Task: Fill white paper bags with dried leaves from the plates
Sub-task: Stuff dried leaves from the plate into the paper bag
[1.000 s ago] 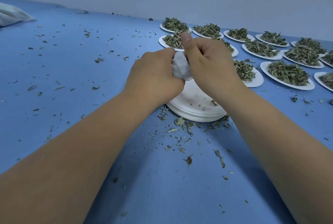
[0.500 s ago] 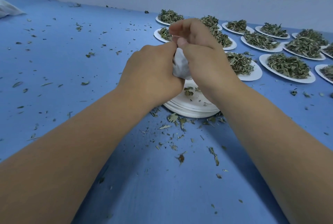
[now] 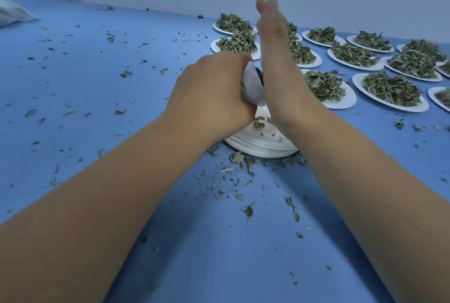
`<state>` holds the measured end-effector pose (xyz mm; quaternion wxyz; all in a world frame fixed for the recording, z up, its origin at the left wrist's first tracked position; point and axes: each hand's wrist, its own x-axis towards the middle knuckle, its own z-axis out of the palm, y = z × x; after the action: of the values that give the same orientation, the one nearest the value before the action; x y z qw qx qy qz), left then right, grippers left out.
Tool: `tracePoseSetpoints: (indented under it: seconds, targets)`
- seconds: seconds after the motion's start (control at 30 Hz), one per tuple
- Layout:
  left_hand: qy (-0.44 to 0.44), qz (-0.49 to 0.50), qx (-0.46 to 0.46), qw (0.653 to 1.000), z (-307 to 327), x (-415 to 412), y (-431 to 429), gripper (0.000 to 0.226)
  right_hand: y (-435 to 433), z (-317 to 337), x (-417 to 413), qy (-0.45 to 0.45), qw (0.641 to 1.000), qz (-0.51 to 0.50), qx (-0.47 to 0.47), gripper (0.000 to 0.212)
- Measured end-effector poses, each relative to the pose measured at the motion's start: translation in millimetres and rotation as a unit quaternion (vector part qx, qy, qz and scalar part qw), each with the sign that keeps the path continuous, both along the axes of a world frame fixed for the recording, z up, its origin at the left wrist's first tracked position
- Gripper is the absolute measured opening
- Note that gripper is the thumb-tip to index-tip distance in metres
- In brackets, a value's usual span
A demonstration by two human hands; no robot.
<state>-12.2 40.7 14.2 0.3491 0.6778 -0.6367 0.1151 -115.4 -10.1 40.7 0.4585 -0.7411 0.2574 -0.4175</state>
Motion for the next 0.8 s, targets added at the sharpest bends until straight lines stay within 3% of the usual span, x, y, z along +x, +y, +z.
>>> tracePoseSetpoints:
  seconds: [0.1, 0.2, 0.27, 0.33, 0.47, 0.67, 0.8]
  targets:
    - [0.001, 0.007, 0.011, 1.0, -2, 8, -6, 0.021, 3, 6, -10, -0.095, 0.992, -0.012, 0.079, 0.045]
    - [0.037, 0.033, 0.02, 0.999, -6, 20, -13, 0.026, -3, 8, -20, -0.133, 0.988, -0.058, 0.054, 0.034]
    - [0.09, 0.047, 0.014, 0.995, -8, 28, -16, 0.028, -10, 8, -29, -0.09, 0.993, -0.075, 0.003, 0.023]
    - [0.135, 0.06, 0.003, 0.989, -8, 33, -19, 0.034, -17, 4, -39, -0.008, 0.997, -0.045, -0.058, 0.029]
    - [0.148, 0.065, 0.024, 0.987, -6, 30, -20, 0.028, -14, -2, -39, 0.06, 0.99, 0.024, -0.127, 0.031]
    - [0.072, 0.018, 0.026, 0.997, -4, 24, -7, 0.018, -8, 0, -39, 0.097, 0.979, -0.001, -0.179, 0.029]
    - [-0.021, 0.009, 0.025, 0.999, 0, 22, -6, 0.034, -6, 1, -37, 0.127, 0.97, -0.032, -0.207, 0.025]
